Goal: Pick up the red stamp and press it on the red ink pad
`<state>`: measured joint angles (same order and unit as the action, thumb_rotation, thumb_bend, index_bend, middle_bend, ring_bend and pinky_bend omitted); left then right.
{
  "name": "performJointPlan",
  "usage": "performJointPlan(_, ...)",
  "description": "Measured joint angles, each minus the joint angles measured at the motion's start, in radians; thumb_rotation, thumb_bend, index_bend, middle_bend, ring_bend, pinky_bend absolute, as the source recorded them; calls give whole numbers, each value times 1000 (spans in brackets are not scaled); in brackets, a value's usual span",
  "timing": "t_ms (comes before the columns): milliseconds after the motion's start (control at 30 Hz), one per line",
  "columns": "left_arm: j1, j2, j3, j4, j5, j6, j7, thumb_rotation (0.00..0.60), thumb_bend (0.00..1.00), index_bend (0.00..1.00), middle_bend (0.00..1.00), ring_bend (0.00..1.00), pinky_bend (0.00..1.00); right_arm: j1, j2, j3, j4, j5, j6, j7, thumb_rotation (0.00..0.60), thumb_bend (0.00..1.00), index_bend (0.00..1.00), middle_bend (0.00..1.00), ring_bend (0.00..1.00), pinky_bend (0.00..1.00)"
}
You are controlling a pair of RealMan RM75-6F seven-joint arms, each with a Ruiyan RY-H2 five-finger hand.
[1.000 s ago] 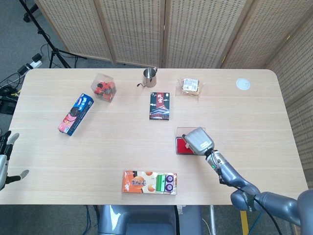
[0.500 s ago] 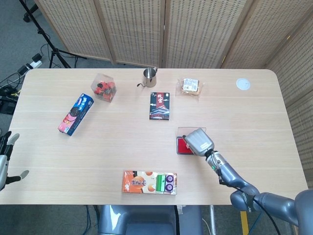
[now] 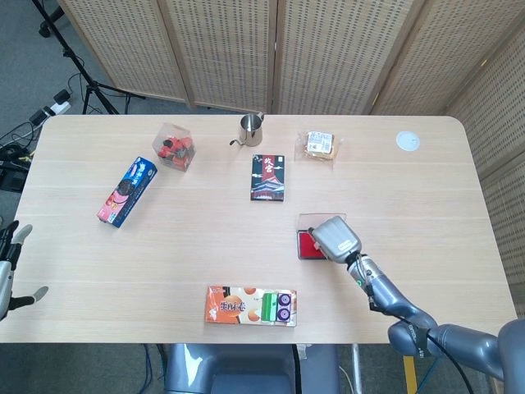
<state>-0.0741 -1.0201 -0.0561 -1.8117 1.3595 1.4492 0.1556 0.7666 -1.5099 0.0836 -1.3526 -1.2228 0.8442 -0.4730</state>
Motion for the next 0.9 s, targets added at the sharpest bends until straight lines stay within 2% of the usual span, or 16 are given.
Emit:
performJointPlan(300,4,4,3,0,9,7,-8,600,0,0,0,0,0,-9,69,17,-103,-13,51,-5,600,569,521,943,1000,1000)
performJointPlan(567,7,2,8,-2,21,13,-4,600,0,0,0,0,0,-44,237,36,-234,-30,116,18,600,569,521,943,1000,1000)
performJointPlan(700,8,0,8,-2,24,17,-1,600,0,0,0,0,0,-72,269,25,-205,-26,124,57,600,569,521,943,1000,1000)
performJointPlan(900,7,-2,8,-1,25,15,3,600,0,0,0,0,0,-107,238,-10,-73,-27,110,130,600,569,521,943,1000,1000)
